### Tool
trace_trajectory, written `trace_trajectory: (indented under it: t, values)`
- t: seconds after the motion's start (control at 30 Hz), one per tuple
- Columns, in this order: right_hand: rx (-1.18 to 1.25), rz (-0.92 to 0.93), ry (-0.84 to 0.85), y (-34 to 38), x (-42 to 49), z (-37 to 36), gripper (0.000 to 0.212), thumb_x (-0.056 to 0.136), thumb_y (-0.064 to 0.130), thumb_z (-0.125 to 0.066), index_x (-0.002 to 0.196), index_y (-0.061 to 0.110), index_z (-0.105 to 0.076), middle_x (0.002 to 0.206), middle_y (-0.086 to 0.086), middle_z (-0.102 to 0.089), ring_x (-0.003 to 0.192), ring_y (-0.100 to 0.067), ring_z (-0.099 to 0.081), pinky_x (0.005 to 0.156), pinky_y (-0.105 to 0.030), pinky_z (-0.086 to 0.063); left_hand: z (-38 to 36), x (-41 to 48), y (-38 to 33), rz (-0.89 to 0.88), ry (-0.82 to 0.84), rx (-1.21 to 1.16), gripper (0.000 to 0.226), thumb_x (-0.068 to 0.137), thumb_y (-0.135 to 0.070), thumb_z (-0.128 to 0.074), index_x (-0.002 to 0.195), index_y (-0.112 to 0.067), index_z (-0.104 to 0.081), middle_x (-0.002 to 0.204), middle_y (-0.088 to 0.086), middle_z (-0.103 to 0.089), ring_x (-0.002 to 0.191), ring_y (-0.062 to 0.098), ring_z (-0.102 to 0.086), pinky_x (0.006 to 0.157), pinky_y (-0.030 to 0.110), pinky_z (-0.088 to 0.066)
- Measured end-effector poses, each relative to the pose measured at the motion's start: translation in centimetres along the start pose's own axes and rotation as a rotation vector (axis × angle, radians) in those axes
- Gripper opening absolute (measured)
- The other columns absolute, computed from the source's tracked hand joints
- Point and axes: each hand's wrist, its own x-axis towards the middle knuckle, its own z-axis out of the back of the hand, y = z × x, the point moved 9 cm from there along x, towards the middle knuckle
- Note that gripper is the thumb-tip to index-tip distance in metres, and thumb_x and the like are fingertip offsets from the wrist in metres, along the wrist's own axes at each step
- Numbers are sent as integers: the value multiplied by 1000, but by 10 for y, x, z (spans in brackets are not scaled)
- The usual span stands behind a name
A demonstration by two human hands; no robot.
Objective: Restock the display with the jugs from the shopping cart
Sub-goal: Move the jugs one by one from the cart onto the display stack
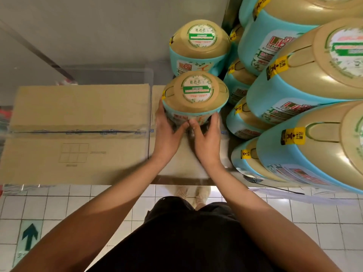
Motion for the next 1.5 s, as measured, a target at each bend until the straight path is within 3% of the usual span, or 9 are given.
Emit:
trace_trajectory:
  t: [0.43,0.6,0.8,0.87,0.93,1.0,1.17,1.3,1.5]
  values:
    - [40,-29,-150,1,30,-7,55,102,30,-68,147,6,-45,140,-9,-57,130,-17,-54,109,-27,-46,-8,35,-7,-1,10,45,106,84,-41,-80,164,-23,-12,161,4,-30,147,17,-40,120,42,-40]
    - [19,-29,-126,-4,29,-8,54,104,36,-63,146,7,-46,140,-9,-56,132,-19,-54,110,-33,-47,-7,43,-4,18,97,-78,108,82,-20,-89,163,-16,-17,161,10,-35,144,20,-48,113,49,-48]
    - [44,-57,-190,-2,-4,7,43,110,26,-52,150,10,-49,146,4,-54,135,-5,-53,112,-16,-40,6,31,1,128,194,-65,88,93,-9,-77,162,-14,-23,130,-11,-58,107,-15,-64,86,12,-52]
    - [44,-50,-146,0,-24,10,37,110,22,-51,145,11,-53,143,2,-59,131,1,-55,108,-14,-41,19,14,3,192,165,-19,61,98,-15,-71,152,-13,-41,118,-10,-61,101,-10,-65,90,26,-56]
    - [53,-70,-86,0,-47,13,31,110,23,-52,139,15,-58,132,11,-63,123,1,-59,103,-14,-44,31,-8,7,241,177,0,34,102,-23,-65,134,-17,-59,118,1,-67,110,13,-66,100,50,-55]
    - [76,-93,-20,-1,-71,17,24,110,21,-52,132,17,-63,123,18,-65,119,-7,-62,102,-20,-46,42,-37,11,243,201,25,19,101,-33,-64,118,-25,-68,116,1,-70,112,22,-66,101,56,-54]
    - [81,-74,136,-6,-141,35,21,110,11,-51,122,15,-68,116,8,-69,113,-14,-64,99,-32,-50,79,-128,23,253,173,-8,15,90,-55,-59,97,-53,-72,102,-9,-75,101,25,-70,87,48,-60]
    - [89,-84,268,-21,-201,49,20,111,13,-50,117,18,-69,110,2,-70,108,-25,-66,99,-58,-53,114,-211,45,290,48,-46,16,106,-33,-58,103,-37,-73,107,1,-76,100,28,-72,77,37,-59]
    - [41,-115,507,-41,-291,46,20,111,15,-50,110,20,-70,104,-2,-70,101,-30,-66,92,-56,-57,177,-365,68,381,-190,-113,17,108,-16,-54,112,-11,-69,104,8,-73,89,19,-72,70,26,-58]
